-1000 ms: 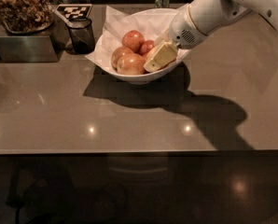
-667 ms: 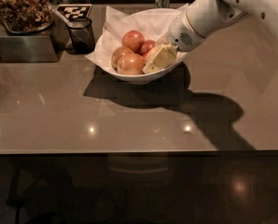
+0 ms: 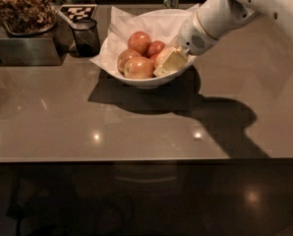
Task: Pick apple from white bowl
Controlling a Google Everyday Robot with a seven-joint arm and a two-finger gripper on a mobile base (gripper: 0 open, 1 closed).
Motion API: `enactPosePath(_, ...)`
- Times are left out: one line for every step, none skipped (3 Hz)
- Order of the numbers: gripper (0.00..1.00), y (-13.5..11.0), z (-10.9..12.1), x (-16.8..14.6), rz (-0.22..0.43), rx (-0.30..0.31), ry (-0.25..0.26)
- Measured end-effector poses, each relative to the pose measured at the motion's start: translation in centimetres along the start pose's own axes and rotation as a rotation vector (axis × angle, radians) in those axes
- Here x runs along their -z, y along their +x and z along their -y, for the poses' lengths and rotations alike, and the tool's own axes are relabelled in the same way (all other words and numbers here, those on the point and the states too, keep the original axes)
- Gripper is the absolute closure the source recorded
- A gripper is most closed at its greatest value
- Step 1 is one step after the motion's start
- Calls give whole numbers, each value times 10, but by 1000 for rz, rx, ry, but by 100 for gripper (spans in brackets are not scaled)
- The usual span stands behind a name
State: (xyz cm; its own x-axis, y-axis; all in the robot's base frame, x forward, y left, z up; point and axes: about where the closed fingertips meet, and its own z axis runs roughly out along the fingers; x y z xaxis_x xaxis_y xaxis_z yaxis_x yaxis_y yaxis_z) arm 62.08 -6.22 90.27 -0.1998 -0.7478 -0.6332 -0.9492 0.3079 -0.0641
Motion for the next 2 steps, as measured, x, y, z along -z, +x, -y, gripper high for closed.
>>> enactPosePath(93,-11,-1,10,22,33,8)
enactPosePath(100,-33,-4,33,93,84,5)
